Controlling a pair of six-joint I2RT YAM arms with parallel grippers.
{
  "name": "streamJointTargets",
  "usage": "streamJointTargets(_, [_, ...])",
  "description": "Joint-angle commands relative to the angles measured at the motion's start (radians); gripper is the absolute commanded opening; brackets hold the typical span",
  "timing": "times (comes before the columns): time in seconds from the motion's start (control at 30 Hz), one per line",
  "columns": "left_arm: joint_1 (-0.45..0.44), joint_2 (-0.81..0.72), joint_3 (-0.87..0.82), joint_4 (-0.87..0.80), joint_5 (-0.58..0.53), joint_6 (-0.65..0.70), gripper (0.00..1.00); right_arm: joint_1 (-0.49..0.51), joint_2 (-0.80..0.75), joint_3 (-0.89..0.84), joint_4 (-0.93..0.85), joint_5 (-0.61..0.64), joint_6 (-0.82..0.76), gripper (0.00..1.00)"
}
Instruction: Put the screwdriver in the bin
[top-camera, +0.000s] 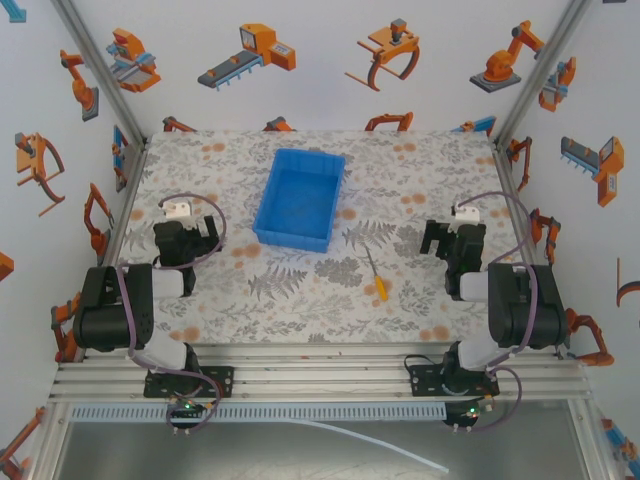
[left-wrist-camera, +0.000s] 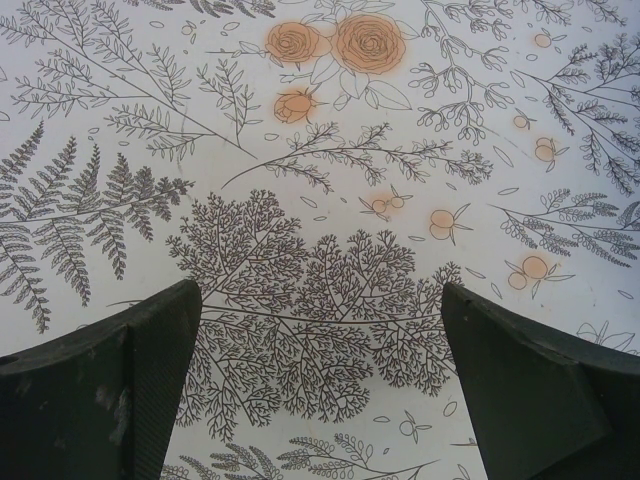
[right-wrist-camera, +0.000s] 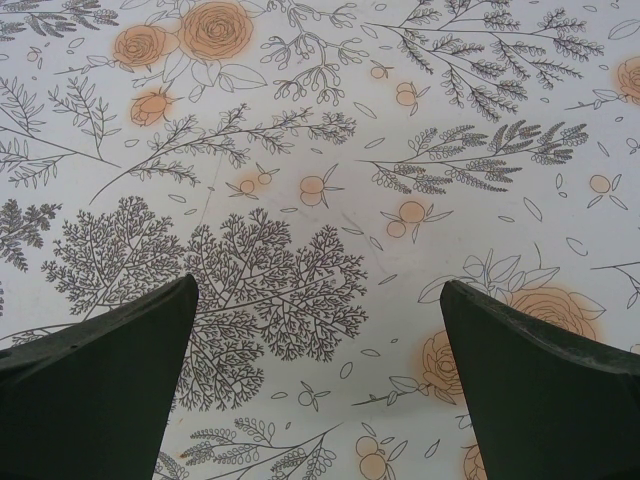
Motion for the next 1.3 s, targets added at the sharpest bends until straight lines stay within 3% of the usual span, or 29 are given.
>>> streamJointTargets(0.0, [-0.007,0.001,0.015,-0.006,-0.008,0.016,0.97,0.005,0.000,0.026,0.012,-0.010,-0.013,0.99])
streamJointTargets(0.3, [-0.008,-0.004,0.018,-0.012,0.002,0.021,0.97,0.001,0.001,0.032,0.005,0.028,0.006,0.99])
streamJointTargets(0.4, [-0.010,-0.032,0.055,-0.099,0.011,0.027,0.97,0.001,-0.013,0.044,-0.027,0.048,0.015,0.99])
streamJointTargets(0.7, [-0.011,-0.160,0.347,-0.691,-0.007,0.018,0.97,0.003,-0.226,0.162,-0.384,0.132,0.059,0.99])
streamJointTargets(0.87, [-0.016,-0.192,0.528,-1.036,0.043,0.045,0.97,0.006,-0.321,0.320,-0.786,0.166,0.254,0.99])
streamJointTargets(0.93, [-0.016,-0.206,0.588,-1.168,0.094,0.069,0.97,0.006,-0.354,0.367,-0.921,0.175,0.412,0.99])
streamJointTargets(1.0, [-0.016,-0.226,0.626,-1.265,0.135,0.079,0.97,0.006,-0.408,0.374,-0.995,0.102,0.501,0.99])
streamJointTargets(1.07, [-0.017,-0.253,0.644,-1.333,0.172,0.093,0.97,0.005,-0.453,0.320,-0.934,-0.115,0.466,0.99])
streamJointTargets(1.13, [-0.019,-0.286,0.655,-1.386,0.201,0.104,0.97,0.008,-0.481,0.267,-0.899,-0.216,0.516,0.99])
streamJointTargets(1.27, [-0.025,-0.330,0.677,-1.484,0.283,0.158,0.97,0.110,-0.540,0.288,-1.090,-0.126,0.463,0.99])
